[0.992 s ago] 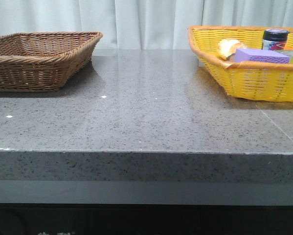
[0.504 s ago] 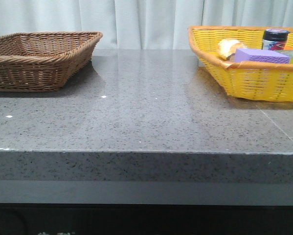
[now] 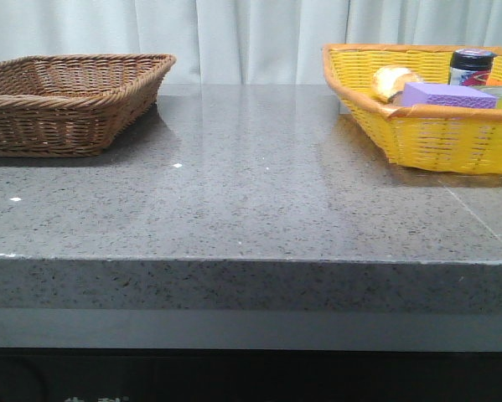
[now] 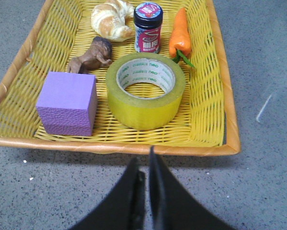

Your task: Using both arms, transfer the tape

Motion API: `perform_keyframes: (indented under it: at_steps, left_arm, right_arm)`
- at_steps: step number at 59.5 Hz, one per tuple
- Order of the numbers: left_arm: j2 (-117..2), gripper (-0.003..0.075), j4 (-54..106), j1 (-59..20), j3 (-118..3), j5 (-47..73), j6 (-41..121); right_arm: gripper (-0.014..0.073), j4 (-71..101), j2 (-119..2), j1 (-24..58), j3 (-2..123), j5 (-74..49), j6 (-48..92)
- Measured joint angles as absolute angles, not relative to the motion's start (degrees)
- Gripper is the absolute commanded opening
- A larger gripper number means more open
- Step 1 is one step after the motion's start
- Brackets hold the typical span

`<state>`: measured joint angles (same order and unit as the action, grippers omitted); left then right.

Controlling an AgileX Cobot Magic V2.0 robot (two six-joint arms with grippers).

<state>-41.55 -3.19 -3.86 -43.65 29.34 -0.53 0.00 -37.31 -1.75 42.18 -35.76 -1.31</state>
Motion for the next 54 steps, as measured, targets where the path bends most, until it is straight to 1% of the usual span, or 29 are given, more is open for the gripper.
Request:
perform_keyframes:
  at_steps: [3,6,8,11,14,16,27,32,41,54]
  left_arm:
    - [-41.8,0.0190,-3.3,-3.9,-43.7,29.3,-0.5]
    - [-41.8,0.0307,-3.5,-3.9,-43.7,29.3,-0.5]
    - [-41.8,0.0370,-3.6,-3.9,-43.7,29.3,-0.5]
    - [-41.8,0.0437,-3.6,-3.9,-43.7,29.3,-0.5]
    - [-41.8,0.0480,-3.6,-3.9,-43.7,29.3,-0.5]
    - [-41.8,0.0487,-3.6,-3.9,-43.7,29.3,-0.5]
    - [-41.8,0.0479,-1.5,-3.9,-43.7,29.3,-0.5]
    - [-41.8,0.0479,-1.0,-5.2,-43.7,29.3,-0.5]
    - [-41.8,0.0479,-0.7,-11.7,-43.7,29.3,0.0]
    - [-41.8,0.0479,-0.5,-24.4,-43.7,29.3,1.5]
  right_arm:
    - [0.0386,0.0,-37.3,-1.8,42.2,-36.2,-1.3]
    - [0.0476,0.0,-37.3,-1.8,42.2,-36.7,-1.3]
    - [0.0521,0.0,-37.3,-1.8,42.2,-37.1,-1.3]
    - [0.0554,0.0,-37.3,-1.8,42.2,-37.5,-1.3]
    - [0.0555,0.0,-37.3,-1.8,42.2,-38.0,-1.3]
    - [0.0552,0.0,-37.3,-1.8,42.2,-38.3,-1.3]
    - [0.0551,0.0,-37.3,-1.8,42.2,-39.4,-1.3]
    - [0.0549,0.0,-37.3,-1.8,42.2,-39.6,-1.3]
    - [0.0549,0.0,-39.4,-1.8,44.8,-41.8,-1.3]
    - [0.0549,0.0,-49.1,-3.9,53.9,-46.5,-1.3]
